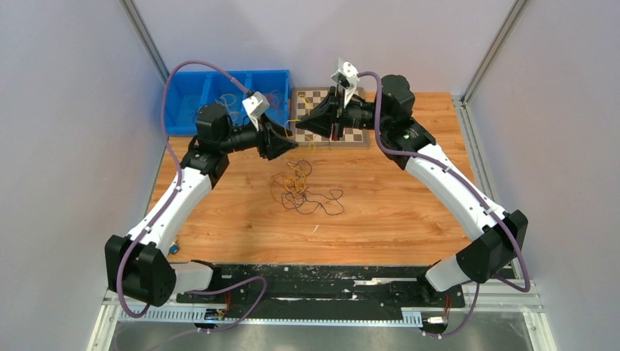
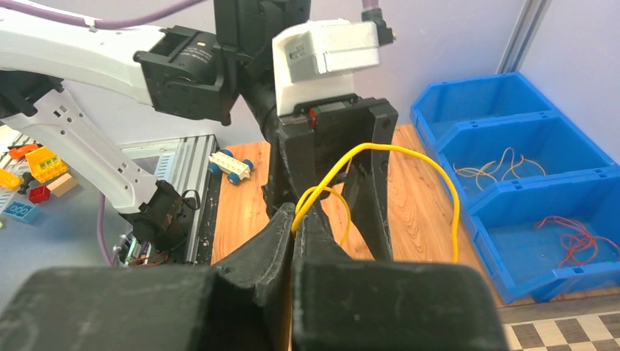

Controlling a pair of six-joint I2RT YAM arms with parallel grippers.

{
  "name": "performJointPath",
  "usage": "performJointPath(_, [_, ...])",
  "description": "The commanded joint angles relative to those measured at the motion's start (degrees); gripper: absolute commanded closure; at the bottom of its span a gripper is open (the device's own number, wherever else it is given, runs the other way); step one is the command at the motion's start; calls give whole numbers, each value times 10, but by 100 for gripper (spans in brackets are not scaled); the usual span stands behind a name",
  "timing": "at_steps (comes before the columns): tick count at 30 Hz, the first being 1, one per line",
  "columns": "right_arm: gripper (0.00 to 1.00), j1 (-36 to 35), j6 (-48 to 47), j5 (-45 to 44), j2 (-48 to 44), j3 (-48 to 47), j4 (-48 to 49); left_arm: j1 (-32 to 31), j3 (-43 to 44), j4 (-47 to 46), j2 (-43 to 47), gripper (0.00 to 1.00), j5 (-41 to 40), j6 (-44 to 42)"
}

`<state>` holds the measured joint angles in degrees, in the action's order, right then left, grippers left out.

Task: Untangle the cables

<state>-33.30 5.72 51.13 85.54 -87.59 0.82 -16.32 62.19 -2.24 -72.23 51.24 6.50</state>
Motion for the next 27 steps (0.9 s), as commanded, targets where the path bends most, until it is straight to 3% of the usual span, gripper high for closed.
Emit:
performJointPath(1, [100,1,5,1,-11,-12,25,-6,24,-67,-12,52,9,53])
performJointPath(3, [100,6,3,-4,-12,-7,25,-6,22,-81,-8,65,17,71])
performJointPath(6, [100,20,7,-7,-13,-1,24,-5,25,-92,2,97,11,93])
performJointPath(8, [97,34,5,2,-13,4,14,-5,43,-88,5,100,4,106])
performJointPath(12, [55,61,-42,23,-25,50,-47,-5,98,-90,0,100,-13,156])
performJointPath(17, [22,68,-122,-2,-76,174,-67,-4,171,-104,-19,100,-33,214])
performJointPath(22, [11,59,-160,-46,-50,258,-26,-4,234,-112,-40,100,-41,262])
performJointPath(27, [7,37,-139,-81,22,264,105,-4,247,-132,-50,100,-44,288])
